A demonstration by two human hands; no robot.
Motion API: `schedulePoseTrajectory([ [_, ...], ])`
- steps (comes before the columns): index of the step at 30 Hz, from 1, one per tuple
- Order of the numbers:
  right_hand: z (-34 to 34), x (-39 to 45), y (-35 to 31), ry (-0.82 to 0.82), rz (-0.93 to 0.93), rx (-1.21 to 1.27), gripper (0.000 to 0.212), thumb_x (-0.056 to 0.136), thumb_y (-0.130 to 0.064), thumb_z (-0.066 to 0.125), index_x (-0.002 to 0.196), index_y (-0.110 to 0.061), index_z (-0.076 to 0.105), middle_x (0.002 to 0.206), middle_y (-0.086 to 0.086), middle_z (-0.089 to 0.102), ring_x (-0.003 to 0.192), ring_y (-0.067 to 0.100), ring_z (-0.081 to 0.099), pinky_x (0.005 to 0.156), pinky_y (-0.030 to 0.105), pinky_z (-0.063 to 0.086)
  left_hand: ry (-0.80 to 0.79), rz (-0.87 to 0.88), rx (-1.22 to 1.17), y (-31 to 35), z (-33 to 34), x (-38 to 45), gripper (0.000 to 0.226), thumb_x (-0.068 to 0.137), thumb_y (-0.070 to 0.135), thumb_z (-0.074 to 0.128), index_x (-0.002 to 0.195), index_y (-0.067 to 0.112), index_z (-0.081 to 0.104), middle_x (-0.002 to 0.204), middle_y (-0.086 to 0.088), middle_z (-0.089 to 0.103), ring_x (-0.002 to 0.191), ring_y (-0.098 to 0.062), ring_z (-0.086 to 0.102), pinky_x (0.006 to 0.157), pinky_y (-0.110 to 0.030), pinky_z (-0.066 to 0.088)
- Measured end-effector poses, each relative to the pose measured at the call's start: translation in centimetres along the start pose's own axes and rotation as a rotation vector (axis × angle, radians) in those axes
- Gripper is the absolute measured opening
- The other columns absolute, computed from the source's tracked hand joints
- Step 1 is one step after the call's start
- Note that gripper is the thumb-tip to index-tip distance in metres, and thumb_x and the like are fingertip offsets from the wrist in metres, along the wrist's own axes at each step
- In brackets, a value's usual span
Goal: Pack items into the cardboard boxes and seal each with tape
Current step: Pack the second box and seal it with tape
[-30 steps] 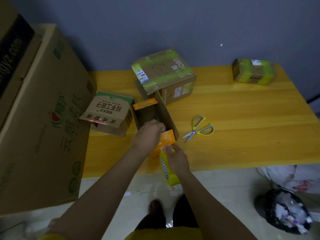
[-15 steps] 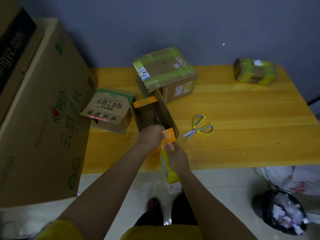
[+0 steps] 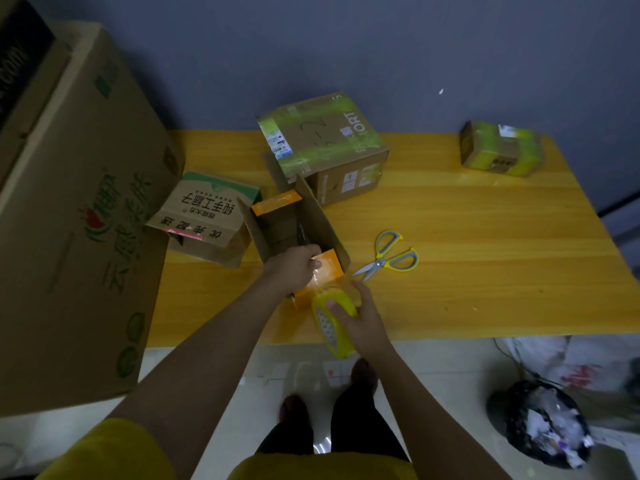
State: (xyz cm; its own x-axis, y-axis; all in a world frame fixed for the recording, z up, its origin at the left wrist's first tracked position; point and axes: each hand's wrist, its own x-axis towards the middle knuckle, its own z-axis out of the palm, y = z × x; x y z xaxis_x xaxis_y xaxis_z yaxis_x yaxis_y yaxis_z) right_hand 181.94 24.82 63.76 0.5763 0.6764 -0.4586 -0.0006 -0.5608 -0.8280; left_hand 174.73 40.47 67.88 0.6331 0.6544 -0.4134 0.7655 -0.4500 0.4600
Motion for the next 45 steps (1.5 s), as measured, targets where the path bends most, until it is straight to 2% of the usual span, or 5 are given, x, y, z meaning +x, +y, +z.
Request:
schedulePoseTrajectory([
  [14,-1.6,1.0,0.3,-0.147,-0.029,-0.191,0.058,0.089,-0.053,0.058,0.138,-0.025,0.041,0.129,-0.005,0.052,0.123,0.016,0.047,0.093,0.029,0.037,0.059,-0.023,0.061,0.9,0.9,-0.7,0.025,0.102,0.023,0.043,0.126,0.019,0.044,0.124,-0.008,0.055,0.108,-0.028,0.054,0.071,-0.037,0.043],
  [19,-3.7,0.9,0.5,-0.133,-0.095,-0.147,0.034,0.098,-0.039,0.049,0.128,-0.023,0.051,0.073,-0.003,0.054,0.066,0.011,0.052,0.067,0.030,0.040,0.266,0.069,0.139,1.2,1.8,-1.2,0.023,0.096,0.016,0.054,0.119,0.019,0.048,0.122,-0.006,0.046,0.112,-0.027,0.046,0.081,-0.039,0.045],
  [31,-10.0,13.8,-0.5,-0.128,-0.247,-1.226,0.052,0.096,-0.010,0.049,0.145,-0.011,0.033,0.155,0.012,0.021,0.141,0.034,0.022,0.103,0.046,0.035,0.172,-0.017,0.482,2.5,3.8,-3.6,0.092,0.071,0.077,0.056,0.138,0.016,0.041,0.142,-0.007,0.039,0.127,-0.029,0.040,0.111,-0.046,0.018],
  [39,-10.3,16.6,-0.4,-0.309,-0.479,-1.799,0.044,0.100,-0.016,0.043,0.142,-0.006,0.033,0.146,0.016,0.033,0.138,0.033,0.030,0.109,0.039,0.031,0.211,-0.109,0.583,2.8,5.2,-4.2,0.108,0.054,0.088,0.057,0.138,0.020,0.047,0.139,-0.013,0.046,0.123,-0.034,0.048,0.110,-0.056,0.026],
  [45,-11.4,15.6,-0.7,-0.413,-0.473,-1.603,0.035,0.095,-0.025,0.056,0.123,-0.005,0.050,0.125,0.014,0.055,0.117,0.030,0.054,0.091,0.037,0.045,0.098,-0.185,0.554,3.1,5.2,-4.6,0.109,0.064,0.088,0.046,0.151,0.029,0.017,0.151,-0.010,0.026,0.137,-0.032,0.028,0.115,-0.054,0.009],
])
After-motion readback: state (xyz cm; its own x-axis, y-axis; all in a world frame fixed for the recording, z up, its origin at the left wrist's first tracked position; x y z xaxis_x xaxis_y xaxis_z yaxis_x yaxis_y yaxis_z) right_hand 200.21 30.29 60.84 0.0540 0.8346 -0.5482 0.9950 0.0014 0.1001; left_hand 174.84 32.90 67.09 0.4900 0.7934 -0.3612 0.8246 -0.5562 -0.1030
